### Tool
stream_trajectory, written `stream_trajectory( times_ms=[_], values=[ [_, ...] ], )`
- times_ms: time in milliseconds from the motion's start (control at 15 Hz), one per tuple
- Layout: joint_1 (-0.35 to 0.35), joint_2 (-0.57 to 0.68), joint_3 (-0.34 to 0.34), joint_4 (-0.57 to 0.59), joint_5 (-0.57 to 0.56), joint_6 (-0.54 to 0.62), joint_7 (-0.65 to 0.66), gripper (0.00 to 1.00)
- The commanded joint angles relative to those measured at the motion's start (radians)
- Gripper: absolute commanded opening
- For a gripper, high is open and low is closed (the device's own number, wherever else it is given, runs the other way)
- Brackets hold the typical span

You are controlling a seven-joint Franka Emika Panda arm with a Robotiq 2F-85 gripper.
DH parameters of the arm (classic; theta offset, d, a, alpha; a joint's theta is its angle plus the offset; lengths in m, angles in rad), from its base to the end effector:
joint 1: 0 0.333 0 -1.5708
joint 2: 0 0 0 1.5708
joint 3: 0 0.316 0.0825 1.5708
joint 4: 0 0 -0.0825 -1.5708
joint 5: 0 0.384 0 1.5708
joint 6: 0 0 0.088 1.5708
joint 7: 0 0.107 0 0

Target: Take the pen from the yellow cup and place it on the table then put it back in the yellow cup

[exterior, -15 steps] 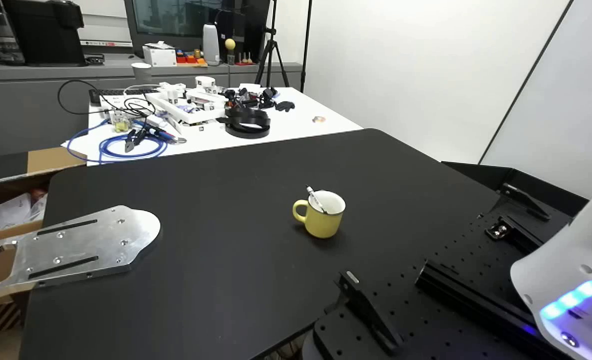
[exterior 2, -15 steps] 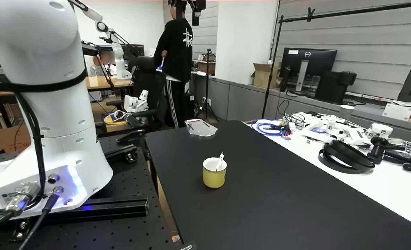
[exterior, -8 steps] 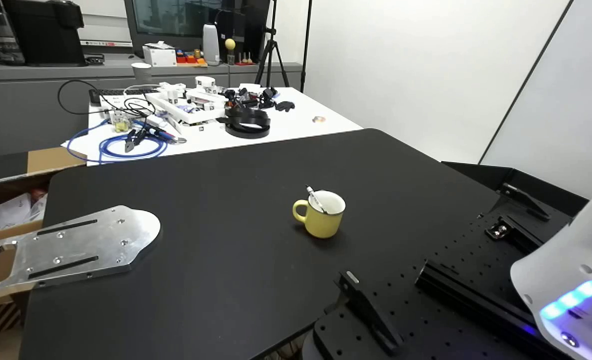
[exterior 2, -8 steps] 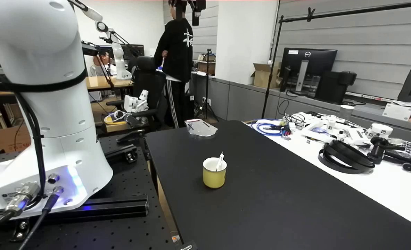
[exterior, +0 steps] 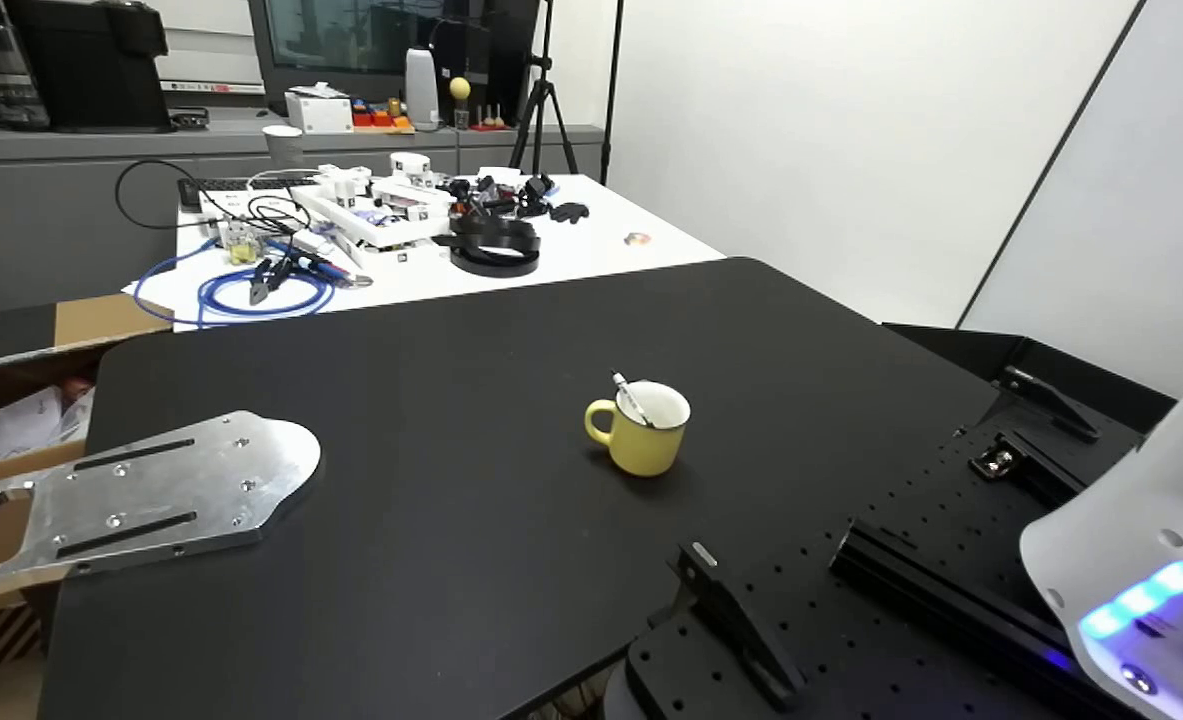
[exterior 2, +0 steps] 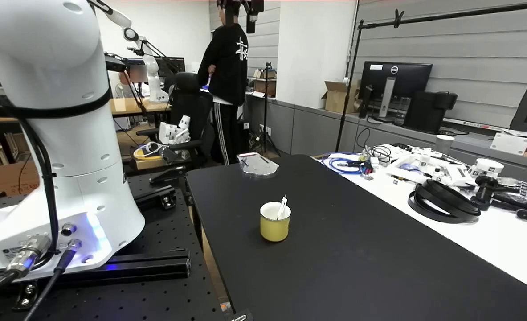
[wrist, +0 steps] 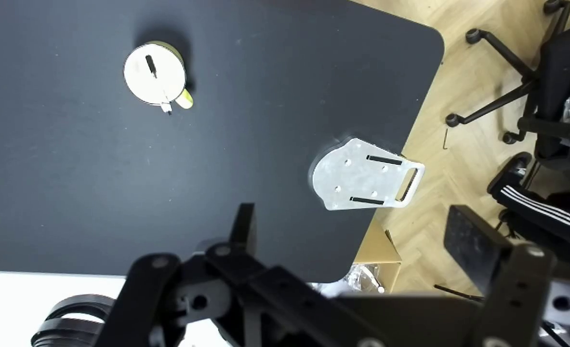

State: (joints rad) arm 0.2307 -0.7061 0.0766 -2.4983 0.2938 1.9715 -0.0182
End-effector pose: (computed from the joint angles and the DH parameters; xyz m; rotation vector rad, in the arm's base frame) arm 0.3341 0.1292 0.5345 -2.8641 -0.3176 -0.2115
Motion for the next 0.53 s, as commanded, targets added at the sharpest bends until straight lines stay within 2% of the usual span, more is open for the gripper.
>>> stream_trajectory(
  times_ms=[0, 200, 467],
  values=[
    [-0.007, 0.035, 0.003, 0.024, -0.008, -0.013, -0.048, 1.00],
    [0.001, 0.112, -0.014, 0.070, -0.035, -0.029, -0.159, 1.00],
    [-0.002, 0.261, -0.052, 0.166, -0.093, -0.105, -0.338, 1.00]
  ],
)
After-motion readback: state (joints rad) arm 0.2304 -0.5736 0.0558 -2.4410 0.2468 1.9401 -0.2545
